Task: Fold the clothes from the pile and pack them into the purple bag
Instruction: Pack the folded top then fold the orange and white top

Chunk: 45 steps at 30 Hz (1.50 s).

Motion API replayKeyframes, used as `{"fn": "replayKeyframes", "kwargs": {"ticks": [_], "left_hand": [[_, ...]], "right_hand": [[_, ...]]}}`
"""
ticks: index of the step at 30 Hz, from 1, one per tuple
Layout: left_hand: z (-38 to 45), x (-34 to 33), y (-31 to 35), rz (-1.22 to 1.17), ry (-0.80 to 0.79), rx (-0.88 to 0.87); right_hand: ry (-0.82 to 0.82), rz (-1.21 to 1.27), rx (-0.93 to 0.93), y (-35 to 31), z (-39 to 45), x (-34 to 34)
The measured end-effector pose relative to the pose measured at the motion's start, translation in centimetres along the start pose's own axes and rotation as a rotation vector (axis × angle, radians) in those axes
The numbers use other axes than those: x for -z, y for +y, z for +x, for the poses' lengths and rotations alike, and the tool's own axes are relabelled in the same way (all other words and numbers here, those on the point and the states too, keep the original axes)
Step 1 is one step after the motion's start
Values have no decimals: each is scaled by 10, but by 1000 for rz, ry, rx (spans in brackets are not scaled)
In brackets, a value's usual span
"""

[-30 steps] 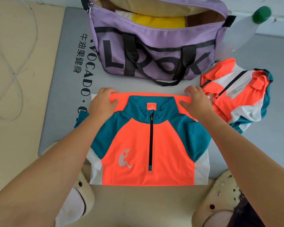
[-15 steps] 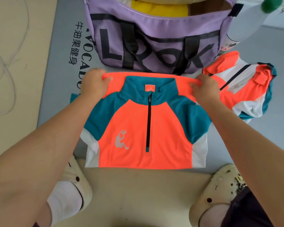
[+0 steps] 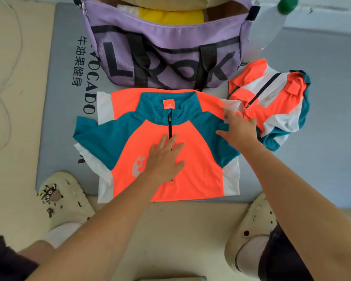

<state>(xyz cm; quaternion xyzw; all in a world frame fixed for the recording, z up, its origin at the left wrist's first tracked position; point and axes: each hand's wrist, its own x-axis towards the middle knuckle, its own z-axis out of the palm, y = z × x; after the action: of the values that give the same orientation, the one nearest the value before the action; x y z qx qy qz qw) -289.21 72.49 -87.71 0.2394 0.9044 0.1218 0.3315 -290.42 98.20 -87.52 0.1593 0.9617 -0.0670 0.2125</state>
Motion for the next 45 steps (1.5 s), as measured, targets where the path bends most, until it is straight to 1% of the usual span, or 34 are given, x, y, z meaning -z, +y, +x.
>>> {"fn": "replayKeyframes", "kwargs": {"ticks": [3,6,8,9,10,14,16,17,19,22,24,26,27,29,32,34,37,40,41,43,45], "left_hand": [[5,5,5,-37,-66,48],[10,13,8,-102,-68,84],[10,14,9,-91,-64,97],[9,13,10,-80,-62,101],[9,12,11,-68,-61,102],[5,10,12,-7,-109,92],[4,12,12,4,-138,88],[4,14,13,-3,-147,87],[4,18,13,-25,-166,86],[5,21,13,-40,-198,90],[5,20,12,-46,-198,96],[5,17,13,-50,-187,108],[5,16,13,-45,-177,111],[5,12,14,-21,-158,109],[5,5,14,6,-133,110],[5,3,14,10,-127,116],[5,1,14,10,-135,129],[6,-1,13,19,-128,138],[6,-2,13,20,-127,142],[7,-4,15,21,-127,141],[7,-5,16,17,-123,142]], "right_hand": [[-102,-46,-42,24,1,15],[-243,-12,-98,49,-5,31],[-339,-15,-96,61,-10,37],[-375,-9,-92,65,-13,39],[-376,17,-83,67,-15,40],[-149,423,-141,71,-23,31],[-151,539,-120,61,-26,28],[-163,533,-93,56,-27,26],[-184,415,-52,48,-27,20],[-208,322,-46,41,-22,13],[-200,337,-57,41,-19,13],[-186,420,-74,47,-17,15],[-164,470,-63,52,-16,17],[-104,517,18,58,-18,22],[55,541,147,56,-25,29],[99,577,141,47,-25,28],[-5,571,74,42,-22,23],[-191,507,47,58,-24,21],[-268,440,42,66,-25,22],[-413,228,23,81,-27,28],[-492,5,23,89,-27,35]]}}
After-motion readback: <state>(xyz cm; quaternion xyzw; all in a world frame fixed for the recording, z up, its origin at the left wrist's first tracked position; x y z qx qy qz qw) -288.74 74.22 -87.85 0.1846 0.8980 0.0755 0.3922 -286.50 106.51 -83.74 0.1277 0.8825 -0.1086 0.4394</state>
